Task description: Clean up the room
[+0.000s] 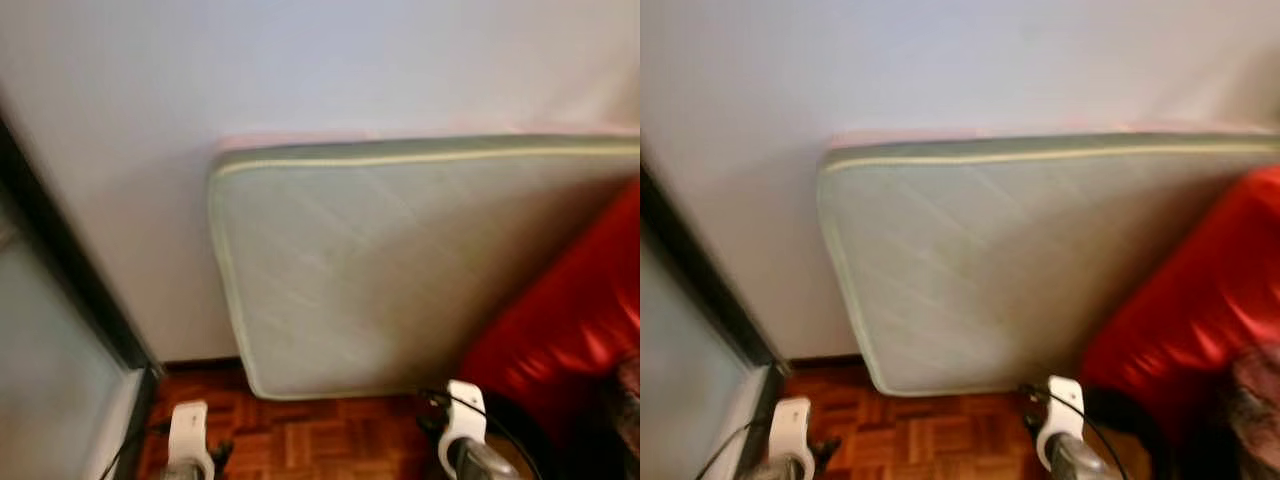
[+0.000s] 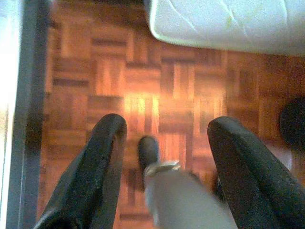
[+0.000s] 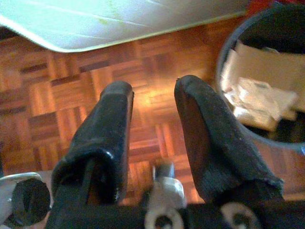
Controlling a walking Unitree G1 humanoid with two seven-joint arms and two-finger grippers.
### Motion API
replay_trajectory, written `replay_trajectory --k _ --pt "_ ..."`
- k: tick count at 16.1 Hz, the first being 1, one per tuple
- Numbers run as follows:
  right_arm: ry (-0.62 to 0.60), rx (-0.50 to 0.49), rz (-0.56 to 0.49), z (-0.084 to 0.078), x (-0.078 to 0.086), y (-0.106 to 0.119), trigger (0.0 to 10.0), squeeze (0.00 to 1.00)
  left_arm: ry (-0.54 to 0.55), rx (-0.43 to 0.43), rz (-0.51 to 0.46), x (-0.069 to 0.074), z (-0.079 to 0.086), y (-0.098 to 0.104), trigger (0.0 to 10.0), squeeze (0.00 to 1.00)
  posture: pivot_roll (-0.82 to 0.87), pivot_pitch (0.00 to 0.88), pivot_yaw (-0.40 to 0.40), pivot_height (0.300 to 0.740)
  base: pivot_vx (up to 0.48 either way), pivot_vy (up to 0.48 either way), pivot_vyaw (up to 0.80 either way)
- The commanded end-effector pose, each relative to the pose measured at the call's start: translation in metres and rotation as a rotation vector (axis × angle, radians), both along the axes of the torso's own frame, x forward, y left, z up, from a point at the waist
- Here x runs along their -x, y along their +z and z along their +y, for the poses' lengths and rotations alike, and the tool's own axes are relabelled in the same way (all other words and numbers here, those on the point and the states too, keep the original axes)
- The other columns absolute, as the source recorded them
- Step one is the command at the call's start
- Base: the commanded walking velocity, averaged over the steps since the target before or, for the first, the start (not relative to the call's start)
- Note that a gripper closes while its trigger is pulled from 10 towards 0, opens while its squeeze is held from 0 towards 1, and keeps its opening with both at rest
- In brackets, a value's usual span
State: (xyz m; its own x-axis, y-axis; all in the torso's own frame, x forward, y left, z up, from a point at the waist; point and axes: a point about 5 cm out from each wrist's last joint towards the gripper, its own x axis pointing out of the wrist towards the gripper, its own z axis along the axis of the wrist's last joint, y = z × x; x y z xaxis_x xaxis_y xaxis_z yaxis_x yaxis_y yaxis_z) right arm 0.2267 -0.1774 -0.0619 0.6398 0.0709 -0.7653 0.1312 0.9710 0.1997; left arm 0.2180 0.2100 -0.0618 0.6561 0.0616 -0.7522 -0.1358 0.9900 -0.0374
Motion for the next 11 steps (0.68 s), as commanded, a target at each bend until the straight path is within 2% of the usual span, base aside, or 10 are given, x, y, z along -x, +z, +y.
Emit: replay_trajectory --k 1,11 --pt "-0.006 0.007 -0.012 -0.0039 -0.0048 0.0034 10.0 0.00 0.005 0.013 0.039 0.0094 -0.0034 -0.0065 10.0 0.00 0.06 0.000 -0.042 0.740 0.000 0.000 -0.79" --pt "0.004 0.010 -0.007 -0.0037 -0.0047 0.0034 10.0 0.00 -0.012 0.001 0.039 0.0088 -0.0031 -0.0061 10.0 0.00 0.06 0.000 -0.041 0.740 0.000 0.000 -0.78"
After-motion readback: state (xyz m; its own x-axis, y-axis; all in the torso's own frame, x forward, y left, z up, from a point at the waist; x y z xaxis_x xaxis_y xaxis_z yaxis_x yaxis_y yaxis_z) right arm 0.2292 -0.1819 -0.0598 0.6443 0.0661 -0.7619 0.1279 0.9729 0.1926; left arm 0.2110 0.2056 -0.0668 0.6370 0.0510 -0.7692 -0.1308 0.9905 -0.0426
